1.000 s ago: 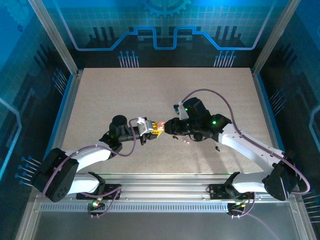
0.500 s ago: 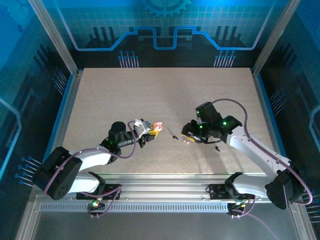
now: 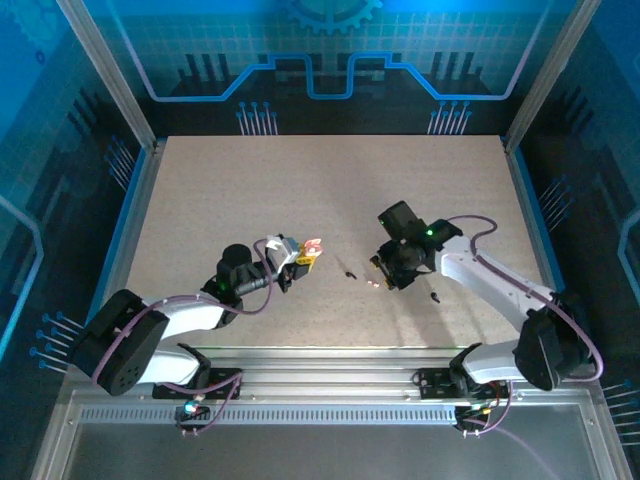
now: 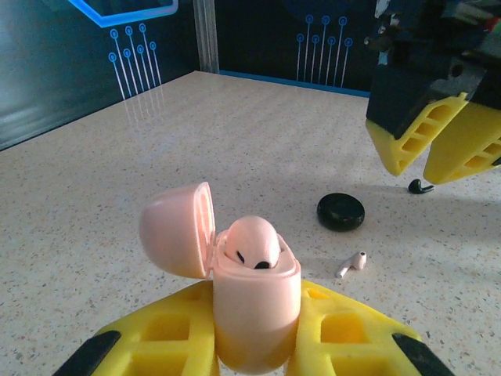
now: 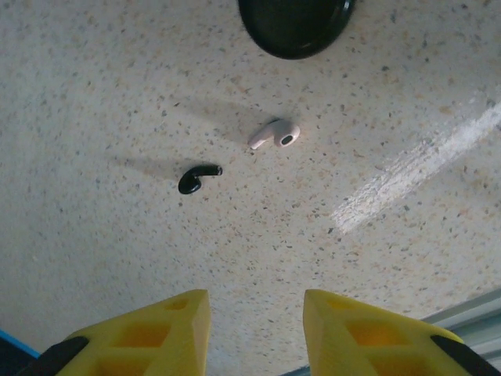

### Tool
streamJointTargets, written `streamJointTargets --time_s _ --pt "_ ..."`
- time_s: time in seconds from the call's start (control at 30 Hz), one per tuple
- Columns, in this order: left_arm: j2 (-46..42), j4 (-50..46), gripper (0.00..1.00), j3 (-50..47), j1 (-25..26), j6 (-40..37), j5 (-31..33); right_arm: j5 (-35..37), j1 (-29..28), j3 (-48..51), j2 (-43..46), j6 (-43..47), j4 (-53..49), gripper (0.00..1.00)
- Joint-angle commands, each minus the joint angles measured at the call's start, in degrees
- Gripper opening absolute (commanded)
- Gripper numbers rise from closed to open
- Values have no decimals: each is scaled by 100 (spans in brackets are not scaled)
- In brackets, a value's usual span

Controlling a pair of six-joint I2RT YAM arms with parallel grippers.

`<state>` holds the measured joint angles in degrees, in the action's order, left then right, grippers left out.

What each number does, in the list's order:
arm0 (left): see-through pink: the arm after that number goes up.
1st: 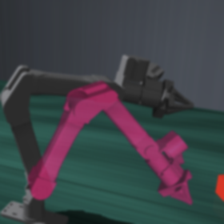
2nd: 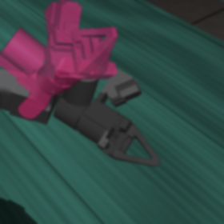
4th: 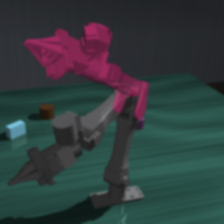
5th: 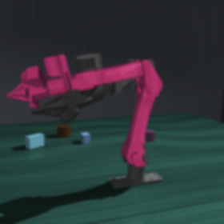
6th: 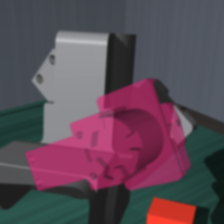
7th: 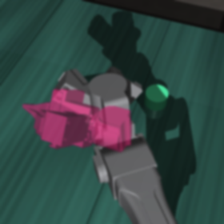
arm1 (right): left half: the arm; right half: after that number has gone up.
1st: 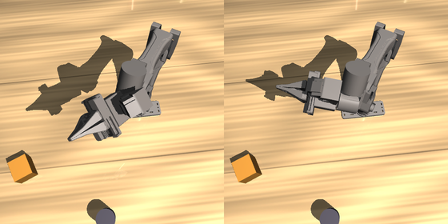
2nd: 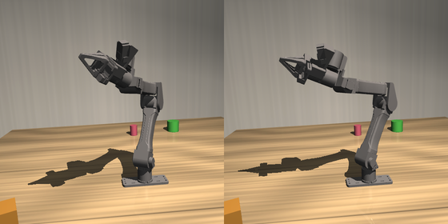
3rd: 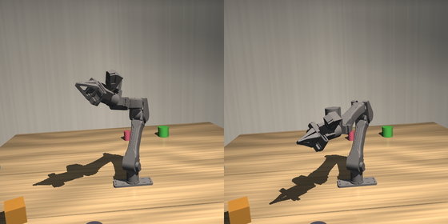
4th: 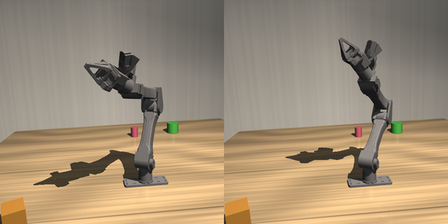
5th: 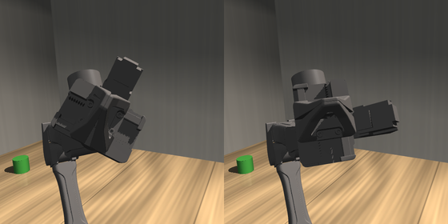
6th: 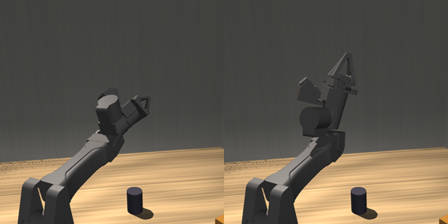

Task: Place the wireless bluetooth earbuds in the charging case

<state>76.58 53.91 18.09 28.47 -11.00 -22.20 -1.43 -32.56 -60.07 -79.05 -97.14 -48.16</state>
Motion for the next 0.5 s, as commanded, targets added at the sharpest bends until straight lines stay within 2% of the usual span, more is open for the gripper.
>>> streamJointTargets --time_s 0.0,0.23,0.47 --pt "-208 41 9 -75 31 -37 141 110 38 -268 -326 -895 -544 36" --pt "-189 39 9 -69 27 -19 198 -104 30 -160 -778 -1537 -287 35" --pt "-72 148 9 -52 10 13 164 -229 175 -208 -1303 -1506 -32 35"
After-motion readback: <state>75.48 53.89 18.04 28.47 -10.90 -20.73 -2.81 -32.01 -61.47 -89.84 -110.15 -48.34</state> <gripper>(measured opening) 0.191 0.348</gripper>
